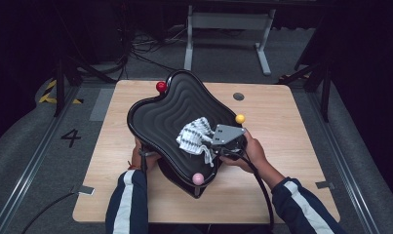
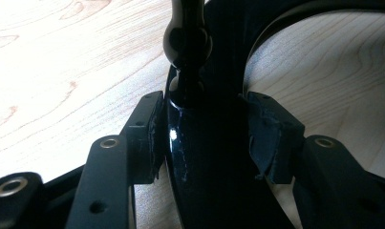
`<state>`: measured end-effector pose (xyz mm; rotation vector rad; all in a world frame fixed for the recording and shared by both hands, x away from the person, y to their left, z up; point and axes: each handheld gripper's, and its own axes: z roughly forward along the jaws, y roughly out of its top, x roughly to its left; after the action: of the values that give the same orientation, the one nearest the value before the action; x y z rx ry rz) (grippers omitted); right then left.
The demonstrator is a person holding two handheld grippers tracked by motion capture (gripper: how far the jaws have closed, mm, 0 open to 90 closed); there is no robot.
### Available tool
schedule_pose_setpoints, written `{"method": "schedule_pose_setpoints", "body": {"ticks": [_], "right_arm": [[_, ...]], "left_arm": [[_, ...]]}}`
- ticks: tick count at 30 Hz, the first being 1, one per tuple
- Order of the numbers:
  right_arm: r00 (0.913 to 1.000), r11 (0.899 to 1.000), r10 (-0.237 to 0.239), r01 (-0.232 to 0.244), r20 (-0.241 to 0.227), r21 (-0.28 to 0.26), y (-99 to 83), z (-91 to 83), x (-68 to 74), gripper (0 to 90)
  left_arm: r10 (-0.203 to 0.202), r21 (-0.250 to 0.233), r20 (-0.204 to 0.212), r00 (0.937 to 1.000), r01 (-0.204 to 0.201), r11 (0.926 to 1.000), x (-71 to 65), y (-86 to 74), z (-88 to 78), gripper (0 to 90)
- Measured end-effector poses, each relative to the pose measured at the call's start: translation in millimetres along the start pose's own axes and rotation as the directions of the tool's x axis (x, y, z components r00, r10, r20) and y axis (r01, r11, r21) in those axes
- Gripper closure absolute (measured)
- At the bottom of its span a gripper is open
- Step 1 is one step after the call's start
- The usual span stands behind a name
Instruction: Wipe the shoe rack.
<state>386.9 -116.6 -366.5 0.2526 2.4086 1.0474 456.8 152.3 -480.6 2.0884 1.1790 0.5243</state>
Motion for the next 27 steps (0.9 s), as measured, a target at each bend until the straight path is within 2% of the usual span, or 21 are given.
{"method": "schedule_pose_setpoints", "body": {"ticks": [2,6,9,13,15,16,19,20,25,27], "right_arm": [[0.9993,0.999,0.032,-0.032,0.020,0.008,-5.4,0.2,-8.5,76.6],[0.9945,0.997,0.064,-0.067,0.083,0.041,-14.9,0.8,-24.0,76.5],[0.9847,0.990,0.119,-0.127,0.128,0.060,-24.2,1.0,-37.6,76.5],[0.9694,0.980,0.156,-0.176,0.189,0.092,-35.8,-0.3,-50.9,76.6],[0.9677,0.979,0.164,-0.184,0.191,0.091,-38.5,-0.8,-54.0,76.5],[0.9636,0.975,0.180,-0.201,0.198,0.091,-41.3,-1.4,-56.9,76.5],[0.9628,0.975,0.182,-0.203,0.200,0.091,-42.0,-1.3,-58.3,76.5],[0.9640,0.976,0.175,-0.197,0.200,0.092,-41.7,-0.7,-58.7,76.6],[0.9700,0.981,0.169,-0.183,0.174,0.068,-37.2,2.0,-58.1,76.6],[0.9723,0.981,0.178,-0.187,0.151,0.049,-34.7,2.6,-55.9,76.6]], "left_arm": [[0.000,0.000,0.001,1.0000,0.000,1.0000,0.0,0.0,0.0,50.4],[0.000,0.000,0.001,1.0000,0.000,1.0000,-0.1,0.0,0.0,50.3],[0.000,0.001,0.001,1.0000,0.000,1.0000,-0.1,0.0,0.0,50.3],[0.001,0.001,-0.001,1.0000,-0.001,1.0000,-0.1,0.0,0.0,50.3],[0.001,0.001,0.000,1.0000,-0.001,1.0000,-0.1,0.1,0.0,50.3],[0.003,0.002,0.001,1.0000,-0.003,1.0000,-0.1,0.1,0.0,50.3],[0.014,0.004,0.006,0.9999,-0.014,0.9999,0.6,0.3,0.0,50.3],[0.002,0.001,0.000,1.0000,-0.002,1.0000,-0.2,0.1,0.0,50.3],[0.003,0.001,-0.001,1.0000,-0.003,1.0000,-0.2,0.0,0.0,50.3],[0.020,0.006,0.009,0.9998,-0.020,0.9998,1.0,0.4,-0.1,50.3]]}}
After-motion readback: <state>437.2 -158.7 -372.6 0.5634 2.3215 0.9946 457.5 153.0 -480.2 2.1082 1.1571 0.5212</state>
